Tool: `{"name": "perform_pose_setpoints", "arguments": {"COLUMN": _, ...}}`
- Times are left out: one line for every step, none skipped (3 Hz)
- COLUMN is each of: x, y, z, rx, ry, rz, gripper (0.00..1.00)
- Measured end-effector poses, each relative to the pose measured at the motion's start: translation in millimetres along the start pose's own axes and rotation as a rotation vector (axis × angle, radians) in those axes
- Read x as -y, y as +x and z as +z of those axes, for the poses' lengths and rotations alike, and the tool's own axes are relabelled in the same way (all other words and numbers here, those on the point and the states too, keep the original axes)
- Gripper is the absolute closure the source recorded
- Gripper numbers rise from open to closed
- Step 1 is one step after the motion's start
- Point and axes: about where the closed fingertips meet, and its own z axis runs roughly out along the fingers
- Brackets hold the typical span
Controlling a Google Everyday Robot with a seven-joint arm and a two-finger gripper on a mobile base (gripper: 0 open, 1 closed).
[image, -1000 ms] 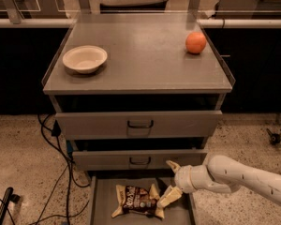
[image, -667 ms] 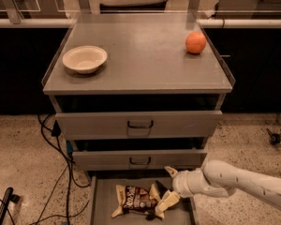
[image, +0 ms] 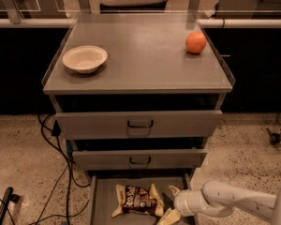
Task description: Pick brown chip bag from bottom drawer and place on counter
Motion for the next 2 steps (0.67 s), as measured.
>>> {"name": "perform_pose_setpoints", "arguments": {"x": 2.6, "y": 18.4, "z": 20.4, "rx": -0.008, "ry": 0.017, "rz": 0.001, "gripper": 0.00}}
{"name": "perform_pose_setpoints", "arguments": {"x": 10.4, "y": 23.1, "z": 48.5, "rx": -0.002, "ry": 0.040, "rz": -0.008, "gripper": 0.00}}
